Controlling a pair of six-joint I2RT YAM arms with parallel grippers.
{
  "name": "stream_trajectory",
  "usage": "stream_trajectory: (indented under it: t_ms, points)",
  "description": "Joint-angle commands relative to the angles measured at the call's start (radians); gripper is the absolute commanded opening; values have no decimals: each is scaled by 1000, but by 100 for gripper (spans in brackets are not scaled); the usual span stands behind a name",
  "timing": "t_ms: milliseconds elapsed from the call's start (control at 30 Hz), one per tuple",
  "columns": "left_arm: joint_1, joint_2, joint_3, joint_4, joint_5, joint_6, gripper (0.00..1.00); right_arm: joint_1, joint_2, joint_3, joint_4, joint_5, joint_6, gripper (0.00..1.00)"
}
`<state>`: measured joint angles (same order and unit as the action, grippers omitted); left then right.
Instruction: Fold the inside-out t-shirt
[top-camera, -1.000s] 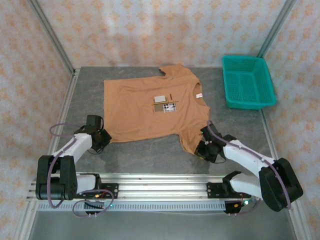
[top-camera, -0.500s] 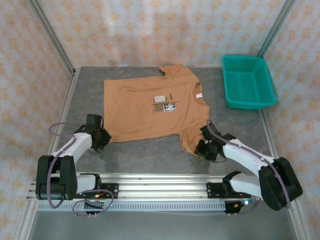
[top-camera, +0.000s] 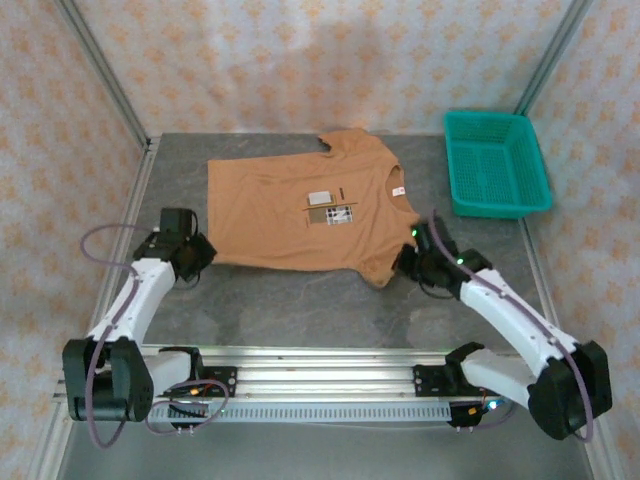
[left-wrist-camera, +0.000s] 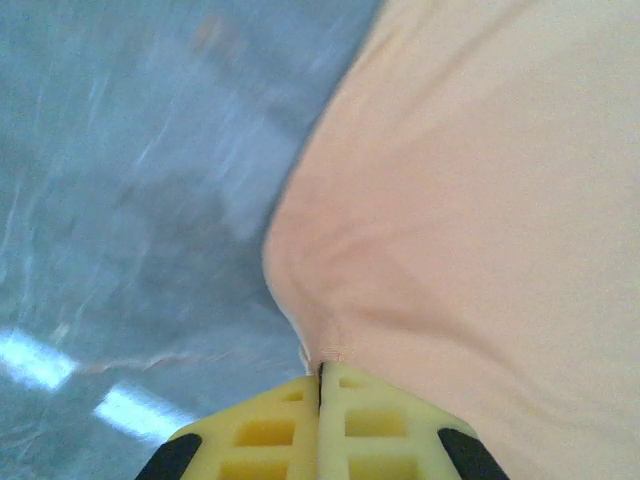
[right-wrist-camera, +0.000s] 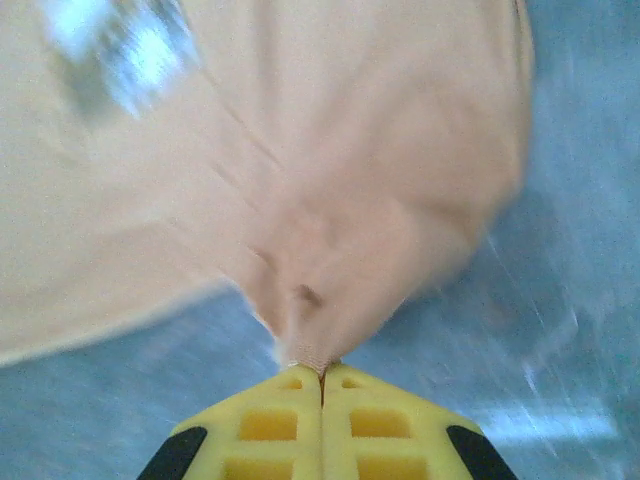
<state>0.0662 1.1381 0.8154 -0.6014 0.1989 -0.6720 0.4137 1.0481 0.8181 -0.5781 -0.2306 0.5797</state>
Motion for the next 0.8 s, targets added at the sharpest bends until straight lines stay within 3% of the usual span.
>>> stream_trajectory:
  t_ms: [0, 233, 400, 767]
  points:
    - [4, -42, 226, -72, -13, 28, 0, -45, -2, 263, 25, 77, -102, 0]
    - [4, -61, 714, -166, -13, 20, 0, -47, 47, 770, -35, 118, -211, 0]
    - [5, -137, 907, -156, -25, 31, 0, -48, -46, 905, -20, 141, -258, 0]
    - [4, -304, 1141, -117, -44, 121, 0, -48, -263, 1063, 42, 196, -348, 0]
